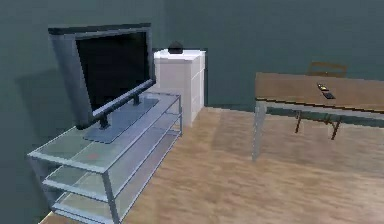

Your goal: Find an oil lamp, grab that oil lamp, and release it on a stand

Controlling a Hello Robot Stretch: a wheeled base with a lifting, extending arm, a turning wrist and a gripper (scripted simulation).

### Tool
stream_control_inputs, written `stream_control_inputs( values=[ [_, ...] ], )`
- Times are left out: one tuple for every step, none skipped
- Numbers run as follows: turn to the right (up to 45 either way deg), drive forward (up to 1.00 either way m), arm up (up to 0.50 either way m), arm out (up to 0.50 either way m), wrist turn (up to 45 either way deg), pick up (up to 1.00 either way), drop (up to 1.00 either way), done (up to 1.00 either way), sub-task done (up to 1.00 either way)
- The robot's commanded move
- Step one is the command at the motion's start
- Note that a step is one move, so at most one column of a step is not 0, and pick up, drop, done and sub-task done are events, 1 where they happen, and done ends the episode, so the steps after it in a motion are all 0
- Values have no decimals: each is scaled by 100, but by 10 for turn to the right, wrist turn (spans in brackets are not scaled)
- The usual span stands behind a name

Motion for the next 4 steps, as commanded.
stream_control_inputs(
  values=[
    [30,0,0,0,0,0,0,0,0],
    [0,100,0,0,0,0,0,0,0],
    [0,35,0,0,0,0,0,0,0],
    [-450,0,0,0,0,0,0,0,0]
  ],
)
